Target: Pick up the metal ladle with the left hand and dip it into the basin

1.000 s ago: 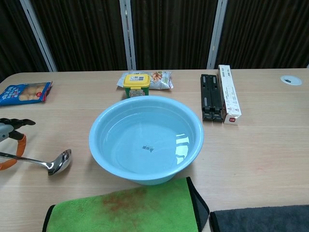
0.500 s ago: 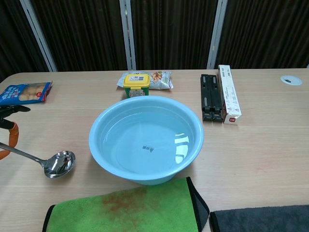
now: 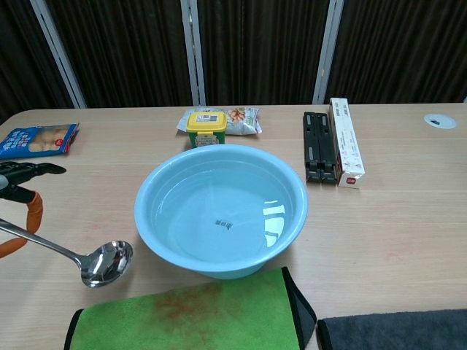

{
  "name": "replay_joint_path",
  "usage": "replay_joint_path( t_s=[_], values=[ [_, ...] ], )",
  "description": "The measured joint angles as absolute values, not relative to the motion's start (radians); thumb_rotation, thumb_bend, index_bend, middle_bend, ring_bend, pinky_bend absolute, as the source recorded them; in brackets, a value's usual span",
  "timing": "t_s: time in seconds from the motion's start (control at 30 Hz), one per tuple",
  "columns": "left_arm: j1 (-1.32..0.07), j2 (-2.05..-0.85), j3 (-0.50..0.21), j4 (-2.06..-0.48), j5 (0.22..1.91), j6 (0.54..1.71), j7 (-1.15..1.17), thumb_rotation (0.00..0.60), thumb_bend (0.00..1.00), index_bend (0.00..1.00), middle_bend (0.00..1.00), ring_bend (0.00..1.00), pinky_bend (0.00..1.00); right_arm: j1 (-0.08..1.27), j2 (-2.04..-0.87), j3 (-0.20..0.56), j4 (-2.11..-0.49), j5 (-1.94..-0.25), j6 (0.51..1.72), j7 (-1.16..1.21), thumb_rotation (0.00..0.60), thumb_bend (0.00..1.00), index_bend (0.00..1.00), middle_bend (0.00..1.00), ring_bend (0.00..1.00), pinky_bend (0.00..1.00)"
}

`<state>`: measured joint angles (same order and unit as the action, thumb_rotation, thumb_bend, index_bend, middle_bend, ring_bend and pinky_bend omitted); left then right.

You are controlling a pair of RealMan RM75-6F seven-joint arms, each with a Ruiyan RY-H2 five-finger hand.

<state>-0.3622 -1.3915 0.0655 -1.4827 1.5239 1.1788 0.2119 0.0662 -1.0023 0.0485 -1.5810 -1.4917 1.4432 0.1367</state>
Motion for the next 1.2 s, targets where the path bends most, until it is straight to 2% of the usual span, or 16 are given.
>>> replay_joint_path(
  t_s=[0.5,0.9,1.2],
  values=[
    [-0.477,-1.421,0.102,-1.666,1.626,1.019,0.195,0.6,0.4,0.56,0.0,0.0,0.0,0.047,-0.991,0.037,-1.58,-1.53,1.486,0.163,0.6,0.0,0.0,0.0,0.0,0.0],
    [-0.53,-1.439,0.035,-1.722,1.632,1.018,0.227,0.6,0.4,0.57,0.0,0.0,0.0,0.048,-0.987,0.038,-1.57,-1.526,1.478,0.18,0.6,0.0,0.0,0.0,0.0,0.0],
    [-0.548,-1.419,-0.019,-1.729,1.623,1.063,0.234,0.6,0.4,0.58,0.0,0.0,0.0,0.058,-0.992,0.041,-1.572,-1.511,1.452,0.164,0.6,0.0,0.0,0.0,0.0,0.0]
  ],
)
